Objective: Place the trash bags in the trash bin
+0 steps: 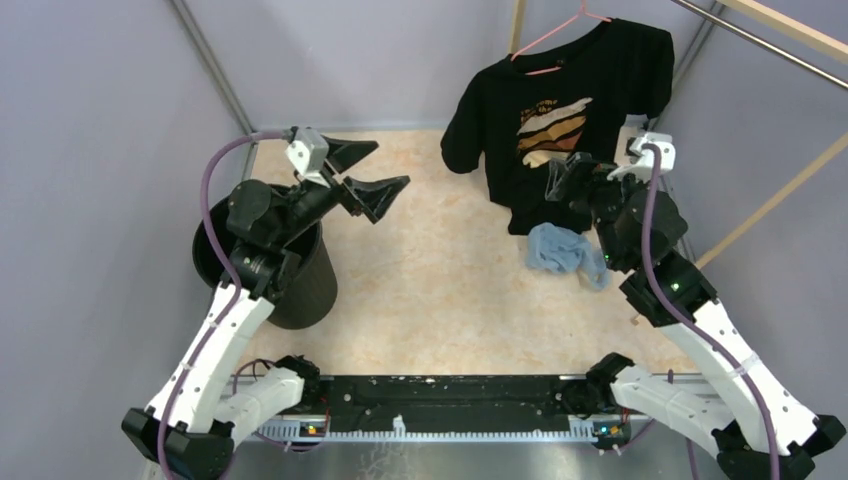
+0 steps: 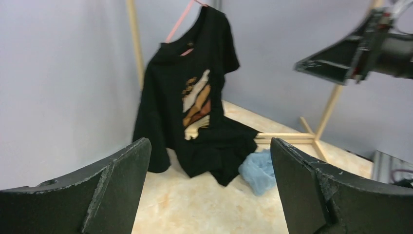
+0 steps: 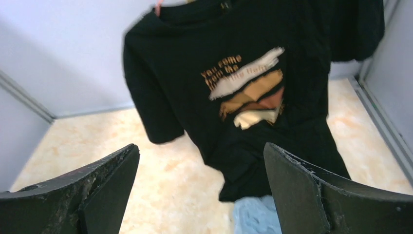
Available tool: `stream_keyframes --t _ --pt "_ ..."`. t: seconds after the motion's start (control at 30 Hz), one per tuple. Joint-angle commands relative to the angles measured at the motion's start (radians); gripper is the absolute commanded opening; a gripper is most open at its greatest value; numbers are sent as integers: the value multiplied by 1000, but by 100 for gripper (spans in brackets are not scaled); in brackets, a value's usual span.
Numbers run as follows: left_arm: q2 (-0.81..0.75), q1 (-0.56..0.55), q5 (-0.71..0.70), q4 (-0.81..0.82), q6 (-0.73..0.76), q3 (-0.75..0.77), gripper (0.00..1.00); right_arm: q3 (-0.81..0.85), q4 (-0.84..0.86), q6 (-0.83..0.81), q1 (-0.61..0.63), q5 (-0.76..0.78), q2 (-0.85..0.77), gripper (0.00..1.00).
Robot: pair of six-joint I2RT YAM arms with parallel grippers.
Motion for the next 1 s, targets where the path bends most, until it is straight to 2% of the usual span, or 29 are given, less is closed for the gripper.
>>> stream_keyframes --t 0.0,0.17,0.47,0.53,0.67,0.73,0.97 --pt "63 -85 38 60 26 22 98 -42 -34 72 -2 151 44 99" --pt "106 -162 -12 31 38 25 98 -116 -43 76 -2 169 73 99" --pt "117 -172 -104 25 40 7 98 -357 43 259 -23 212 41 99" --pt "122 -172 -109 24 43 7 98 -374 13 308 -90 152 61 99" --pt "129 -172 -91 25 27 8 98 -432 -47 459 -379 -181 96 98" --pt "131 -172 -80 29 19 8 98 -470 -33 476 -466 -263 95 98" --pt "155 -172 -53 37 -1 9 98 -501 25 446 -488 -329 157 99"
